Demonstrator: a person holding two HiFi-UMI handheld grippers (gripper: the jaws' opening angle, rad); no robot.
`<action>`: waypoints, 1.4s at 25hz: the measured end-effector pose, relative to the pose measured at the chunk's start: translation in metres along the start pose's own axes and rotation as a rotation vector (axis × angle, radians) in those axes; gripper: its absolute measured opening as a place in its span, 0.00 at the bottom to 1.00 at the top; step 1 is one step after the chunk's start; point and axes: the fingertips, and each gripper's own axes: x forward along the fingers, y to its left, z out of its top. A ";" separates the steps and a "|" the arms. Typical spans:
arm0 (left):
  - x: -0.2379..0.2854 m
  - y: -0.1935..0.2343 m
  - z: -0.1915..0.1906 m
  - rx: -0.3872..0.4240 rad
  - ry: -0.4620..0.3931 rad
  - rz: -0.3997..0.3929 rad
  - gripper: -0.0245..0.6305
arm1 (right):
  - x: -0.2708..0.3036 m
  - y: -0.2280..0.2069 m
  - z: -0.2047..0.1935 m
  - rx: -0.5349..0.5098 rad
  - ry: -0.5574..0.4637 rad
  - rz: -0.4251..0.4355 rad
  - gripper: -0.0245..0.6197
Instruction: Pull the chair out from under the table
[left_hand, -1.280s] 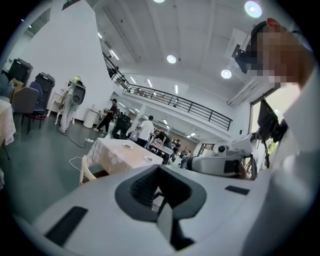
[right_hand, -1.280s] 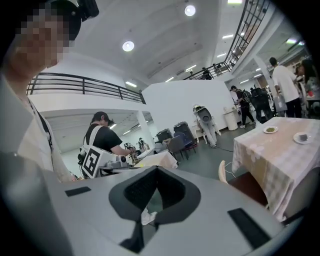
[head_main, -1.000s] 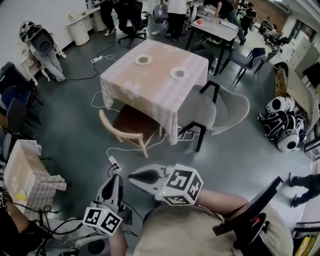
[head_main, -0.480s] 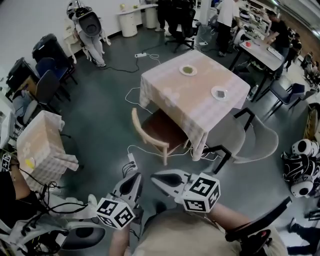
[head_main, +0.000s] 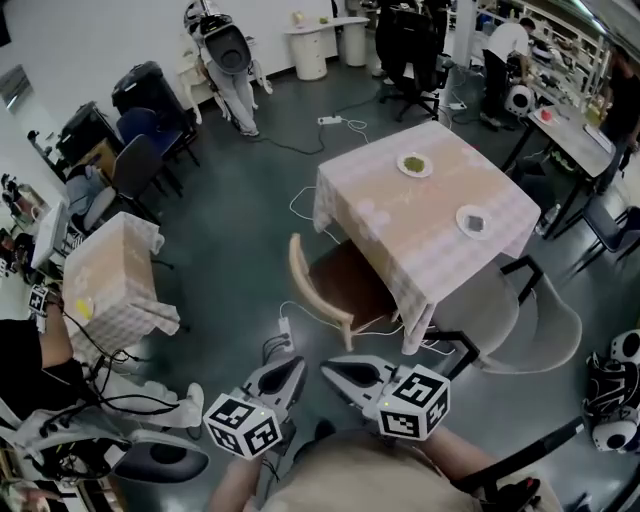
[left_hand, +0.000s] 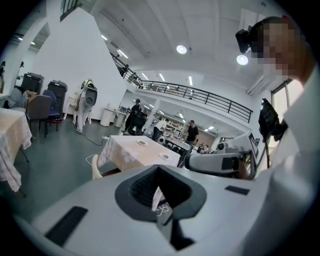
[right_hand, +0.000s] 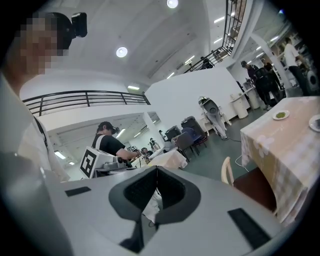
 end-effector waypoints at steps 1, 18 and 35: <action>0.006 -0.002 0.000 0.009 0.012 0.006 0.04 | -0.004 -0.007 0.000 0.009 0.000 0.001 0.05; 0.081 0.012 0.011 -0.033 0.016 0.238 0.04 | -0.045 -0.101 0.018 0.060 0.066 0.093 0.05; 0.133 0.110 0.041 -0.037 0.059 0.088 0.04 | 0.016 -0.135 0.042 0.023 0.111 -0.105 0.05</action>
